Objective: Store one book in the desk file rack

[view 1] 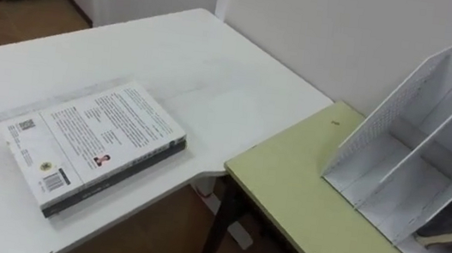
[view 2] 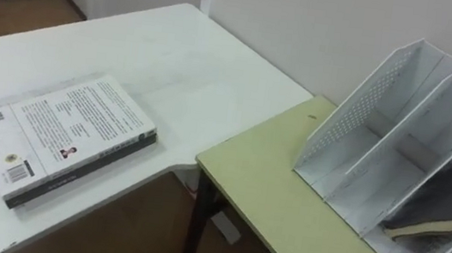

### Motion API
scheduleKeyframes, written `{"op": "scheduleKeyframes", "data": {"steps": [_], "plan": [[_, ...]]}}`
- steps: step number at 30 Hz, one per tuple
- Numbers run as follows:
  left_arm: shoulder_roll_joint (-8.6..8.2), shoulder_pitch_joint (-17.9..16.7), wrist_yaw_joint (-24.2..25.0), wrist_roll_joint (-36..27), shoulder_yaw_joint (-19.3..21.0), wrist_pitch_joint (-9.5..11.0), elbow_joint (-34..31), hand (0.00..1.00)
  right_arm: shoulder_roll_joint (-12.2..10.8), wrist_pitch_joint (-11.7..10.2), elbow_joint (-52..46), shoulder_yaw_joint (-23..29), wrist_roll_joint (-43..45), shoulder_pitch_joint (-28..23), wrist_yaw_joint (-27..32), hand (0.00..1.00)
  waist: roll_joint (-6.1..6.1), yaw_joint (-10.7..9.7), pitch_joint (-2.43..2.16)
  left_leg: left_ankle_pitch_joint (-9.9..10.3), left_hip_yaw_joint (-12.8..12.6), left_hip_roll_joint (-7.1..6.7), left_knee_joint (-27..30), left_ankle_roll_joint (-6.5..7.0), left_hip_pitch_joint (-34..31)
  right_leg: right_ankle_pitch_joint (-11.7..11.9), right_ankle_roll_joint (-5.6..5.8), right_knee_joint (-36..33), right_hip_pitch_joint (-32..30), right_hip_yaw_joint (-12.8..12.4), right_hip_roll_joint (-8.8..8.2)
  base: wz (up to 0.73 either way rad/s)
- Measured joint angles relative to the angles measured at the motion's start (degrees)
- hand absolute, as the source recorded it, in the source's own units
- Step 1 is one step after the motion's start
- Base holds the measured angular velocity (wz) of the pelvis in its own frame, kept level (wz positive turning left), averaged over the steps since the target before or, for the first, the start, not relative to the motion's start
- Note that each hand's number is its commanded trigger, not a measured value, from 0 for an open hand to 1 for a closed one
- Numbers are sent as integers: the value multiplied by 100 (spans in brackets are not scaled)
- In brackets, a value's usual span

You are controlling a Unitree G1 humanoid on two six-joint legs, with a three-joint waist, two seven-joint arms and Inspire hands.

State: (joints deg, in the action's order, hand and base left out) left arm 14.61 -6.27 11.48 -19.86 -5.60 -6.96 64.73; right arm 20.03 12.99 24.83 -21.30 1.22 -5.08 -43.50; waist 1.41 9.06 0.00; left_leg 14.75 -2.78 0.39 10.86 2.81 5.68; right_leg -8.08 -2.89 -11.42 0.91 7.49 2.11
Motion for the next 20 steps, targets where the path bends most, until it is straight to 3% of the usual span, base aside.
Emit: {"op": "scheduleKeyframes", "data": {"steps": [3,7,9,10,13,20], "plan": [[-91,-24,-50,-93,-9,33,2,0,-336,-178,1275,293,51,-105,504,0,-117,-111,-10,-1,5,-10,-10,1,17,-4,5,1,35,12,-12,4],[-145,-124,-130,-36,13,206,-39,0,-569,-483,2248,749,-186,-248,1215,0,-124,-207,2,-1,-36,-8,4,-1,12,-17,-5,-7,22,-55,-8,-5],[-164,-238,-134,116,158,298,-49,0,-748,-781,2723,1075,-473,-263,1673,0,-99,-366,10,-1,-18,-14,34,-2,-9,-38,-1,-5,23,-42,-16,7],[-205,-303,-134,219,293,323,-49,0,-804,-835,2968,1275,-639,-288,1824,0,-116,-438,-7,-1,-9,-20,34,-2,4,-43,5,0,48,-16,-24,7],[-269,-430,-131,500,648,345,-25,0,-888,-984,3580,1834,-1021,-346,2041,0,-103,-538,-13,-1,-21,-13,26,-3,56,-39,5,66,131,24,-22,7],[-312,-571,-132,665,870,275,-12,0,-902,-1109,4311,2005,-1667,-285,2346,0,-93,-585,-17,-2,-15,-16,-12,-3,186,-47,17,95,230,0,-15,0]]}}
